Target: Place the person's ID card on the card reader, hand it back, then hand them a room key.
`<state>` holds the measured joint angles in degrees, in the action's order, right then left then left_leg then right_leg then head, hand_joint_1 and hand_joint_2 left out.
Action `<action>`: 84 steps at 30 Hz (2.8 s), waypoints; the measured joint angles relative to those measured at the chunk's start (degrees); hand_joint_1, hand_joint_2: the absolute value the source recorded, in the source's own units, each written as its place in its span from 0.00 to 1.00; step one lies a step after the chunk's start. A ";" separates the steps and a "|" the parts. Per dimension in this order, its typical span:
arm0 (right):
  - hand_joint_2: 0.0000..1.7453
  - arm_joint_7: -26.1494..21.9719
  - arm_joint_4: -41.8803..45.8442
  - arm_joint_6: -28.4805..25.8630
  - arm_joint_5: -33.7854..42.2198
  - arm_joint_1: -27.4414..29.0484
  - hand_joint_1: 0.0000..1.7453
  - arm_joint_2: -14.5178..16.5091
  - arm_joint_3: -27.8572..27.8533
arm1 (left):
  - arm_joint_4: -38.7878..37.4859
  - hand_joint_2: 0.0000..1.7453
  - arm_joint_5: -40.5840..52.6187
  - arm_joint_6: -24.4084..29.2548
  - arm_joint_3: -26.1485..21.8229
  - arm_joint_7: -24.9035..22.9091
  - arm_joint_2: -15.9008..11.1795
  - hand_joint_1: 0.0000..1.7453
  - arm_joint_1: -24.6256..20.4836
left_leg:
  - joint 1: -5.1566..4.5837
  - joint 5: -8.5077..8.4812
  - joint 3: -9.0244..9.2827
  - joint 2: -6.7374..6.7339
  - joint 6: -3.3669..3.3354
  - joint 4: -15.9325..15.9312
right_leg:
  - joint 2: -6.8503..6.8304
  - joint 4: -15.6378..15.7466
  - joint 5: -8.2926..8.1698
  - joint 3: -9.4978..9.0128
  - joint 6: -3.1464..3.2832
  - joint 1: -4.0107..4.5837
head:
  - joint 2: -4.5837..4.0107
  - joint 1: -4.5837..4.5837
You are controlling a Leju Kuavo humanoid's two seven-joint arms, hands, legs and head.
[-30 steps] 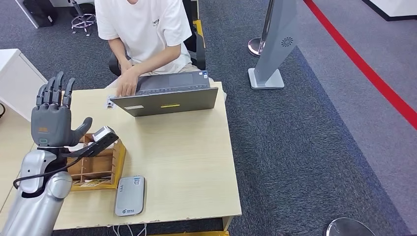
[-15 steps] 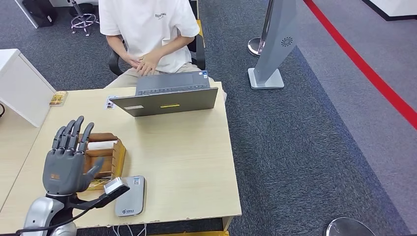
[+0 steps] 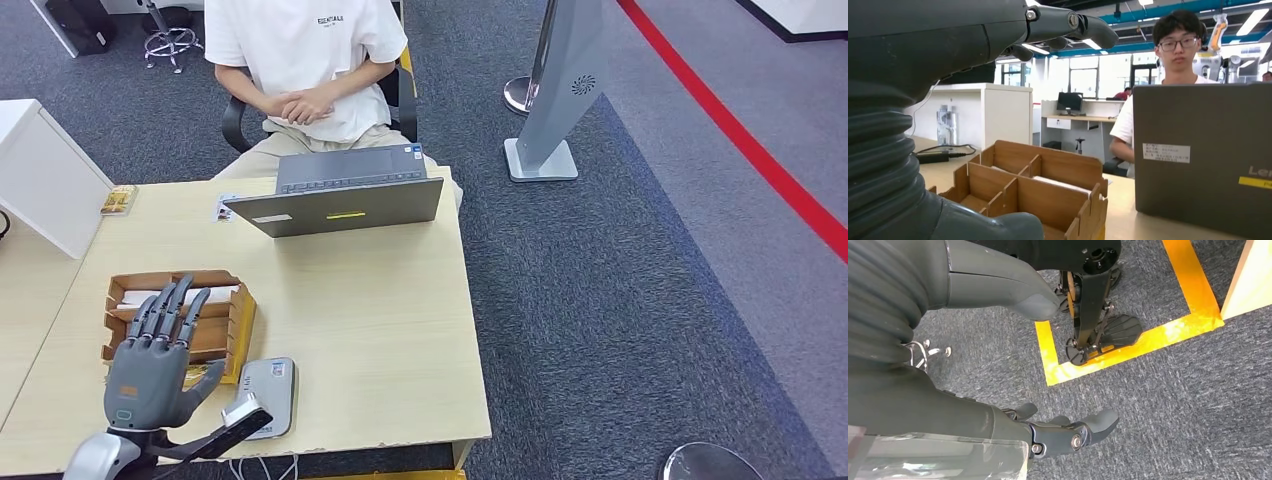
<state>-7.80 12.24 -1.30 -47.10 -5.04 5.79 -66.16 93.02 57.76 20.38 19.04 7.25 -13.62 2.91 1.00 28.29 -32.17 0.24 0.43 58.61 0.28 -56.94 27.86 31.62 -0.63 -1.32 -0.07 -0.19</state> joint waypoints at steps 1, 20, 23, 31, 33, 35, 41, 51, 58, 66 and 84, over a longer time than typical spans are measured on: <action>1.00 0.01 0.00 -0.01 -0.06 0.02 0.00 0.00 0.00 | -0.01 1.00 -0.05 -0.51 0.00 -0.17 -0.01 0.00 0.01 | 0.00 0.00 0.00 0.00 0.00 0.00 | 0.00 0.00 0.00 0.00 0.00 0.00 | 0.00 0.00; 1.00 0.52 0.00 -0.62 -0.91 0.11 0.00 0.00 0.00 | -1.09 1.00 -1.05 -4.48 -0.01 -1.39 -0.11 0.00 0.80 | 0.00 0.00 0.00 0.00 0.00 0.00 | 0.00 0.00 0.00 0.00 0.00 0.00 | 0.01 0.00; 1.00 0.58 0.00 -0.68 -0.98 0.12 0.00 0.00 0.00 | -1.50 1.00 -1.29 -4.51 -0.01 -1.40 -0.11 0.00 1.19 | 0.00 0.00 0.00 0.00 0.00 0.00 | 0.00 0.00 0.00 0.00 0.00 0.00 | 0.01 0.00; 1.00 0.58 0.00 -0.69 -0.92 0.17 0.00 0.00 -0.04 | -1.60 1.00 -1.78 -4.22 -0.01 -1.43 -0.11 0.00 2.91 | 0.00 0.00 0.00 0.00 0.00 0.00 | 0.00 0.00 0.00 0.00 0.00 0.00 | 0.01 -0.01; 1.00 0.58 0.00 -0.69 -0.92 0.18 0.00 0.00 -0.07 | -1.60 1.00 -1.93 -4.07 -0.01 -1.50 -0.16 0.00 3.30 | 0.00 0.00 0.00 0.00 0.00 0.00 | 0.00 0.00 0.00 0.00 0.00 0.00 | 0.02 -0.01; 1.00 0.58 0.00 -0.68 -0.94 0.18 0.00 0.00 -0.10 | -1.60 1.00 -2.18 -3.88 -0.01 -1.61 -0.24 0.00 3.72 | 0.00 0.00 0.00 0.00 0.00 0.00 | 0.00 0.00 0.00 0.00 0.00 0.00 | 0.02 0.00; 1.00 0.58 0.00 -0.61 -1.14 0.18 0.00 0.00 -0.17 | -1.60 1.00 -2.75 -3.35 -0.01 -2.29 -0.37 0.00 4.66 | 0.00 0.00 0.00 0.00 0.00 0.00 | -0.01 0.00 0.00 0.00 0.00 0.00 | 0.01 -0.01; 1.00 0.60 0.00 -0.67 -1.85 0.18 0.00 0.00 -0.17 | -1.60 1.00 -2.75 -1.64 -0.57 -3.49 -0.57 0.00 5.23 | 0.00 0.00 0.00 0.00 0.00 0.00 | -0.01 0.00 0.00 -0.01 0.00 0.00 | 0.00 -0.01; 1.00 0.61 0.00 -0.67 -2.06 0.18 0.00 0.00 -0.17 | -1.60 1.00 -2.54 -0.90 -1.76 -4.12 -0.56 0.00 5.32 | 0.00 0.00 0.00 0.01 0.00 0.00 | -0.01 0.00 0.00 -0.01 0.00 0.00 | 0.01 -0.01; 1.00 0.61 0.00 -0.63 -2.20 0.18 0.00 0.00 -0.17 | -1.60 1.00 -1.87 -0.41 -2.89 -4.45 -0.56 0.00 6.04 | 0.00 0.00 0.00 0.01 0.00 0.00 | -0.02 0.00 0.00 -0.01 0.00 0.00 | 0.00 -0.01; 1.00 0.92 0.00 -0.43 -2.74 0.17 0.00 0.00 -0.17 | -1.60 1.00 -1.79 1.29 -5.50 -5.07 -0.46 0.00 7.67 | 0.00 0.00 0.00 0.01 0.00 0.00 | -0.02 0.00 0.00 -0.01 0.00 0.00 | 0.00 0.00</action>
<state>-6.88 12.24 -1.73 -49.84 -4.87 5.79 -66.34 91.43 55.98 21.67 13.55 2.19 -14.08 10.58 1.00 28.29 -32.17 0.25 0.43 58.60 0.26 -56.94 27.86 31.60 -0.63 -1.32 -0.06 -0.19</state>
